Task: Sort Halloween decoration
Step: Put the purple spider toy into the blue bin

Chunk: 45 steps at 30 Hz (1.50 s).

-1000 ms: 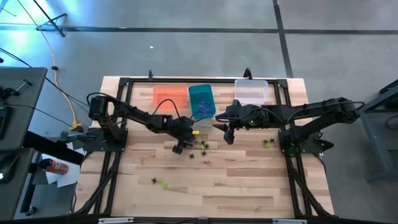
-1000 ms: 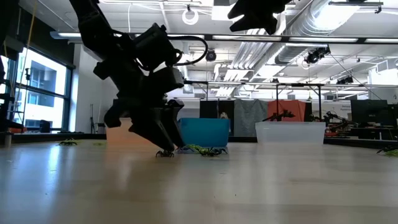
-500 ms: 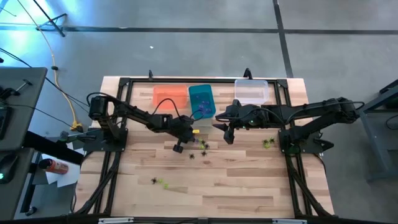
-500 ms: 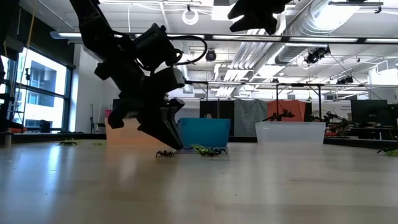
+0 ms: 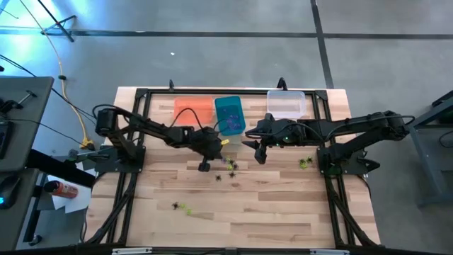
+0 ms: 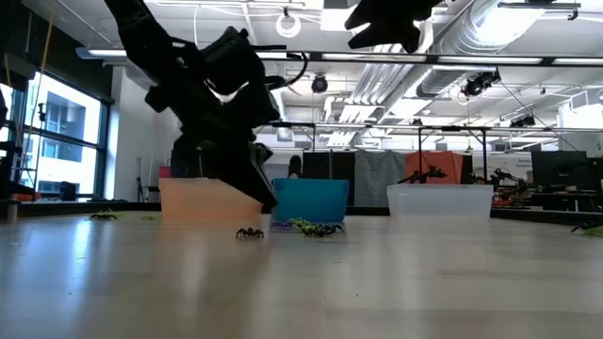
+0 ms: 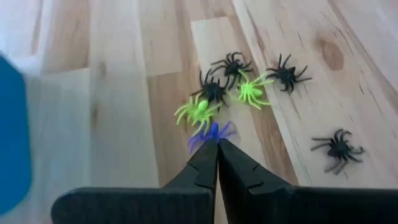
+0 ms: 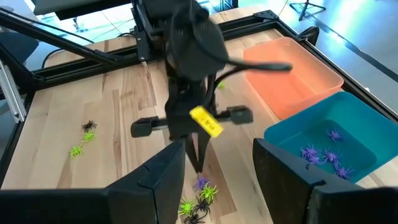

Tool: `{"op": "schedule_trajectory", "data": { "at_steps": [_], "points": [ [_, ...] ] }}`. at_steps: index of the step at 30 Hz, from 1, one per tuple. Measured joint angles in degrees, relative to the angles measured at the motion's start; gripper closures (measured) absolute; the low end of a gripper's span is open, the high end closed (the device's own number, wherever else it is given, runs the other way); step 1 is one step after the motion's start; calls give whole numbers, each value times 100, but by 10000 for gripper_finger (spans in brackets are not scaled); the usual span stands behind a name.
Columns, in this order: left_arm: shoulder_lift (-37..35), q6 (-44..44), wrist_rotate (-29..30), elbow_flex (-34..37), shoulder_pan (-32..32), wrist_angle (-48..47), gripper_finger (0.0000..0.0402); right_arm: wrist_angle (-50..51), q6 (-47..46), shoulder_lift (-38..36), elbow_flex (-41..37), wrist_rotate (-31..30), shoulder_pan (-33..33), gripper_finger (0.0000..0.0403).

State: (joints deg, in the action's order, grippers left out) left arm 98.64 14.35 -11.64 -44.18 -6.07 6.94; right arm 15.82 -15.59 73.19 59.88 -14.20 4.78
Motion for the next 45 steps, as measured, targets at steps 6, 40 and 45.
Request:
{"op": "schedule_trajectory", "data": {
  "at_steps": [6, 40, 45],
  "points": [
    [-444, 123, 9, 28, -114, -330, 401, 44, -141, 0, 4, -16, 0, 217],
    [833, 924, -59, -533, 39, -159, 218, 164, -238, 439, 2, 9, 15, 217],
    [884, 817, -59, -538, 57, -199, 247, 18, -209, 439, 2, 9, 13, 217]
  ]
}}
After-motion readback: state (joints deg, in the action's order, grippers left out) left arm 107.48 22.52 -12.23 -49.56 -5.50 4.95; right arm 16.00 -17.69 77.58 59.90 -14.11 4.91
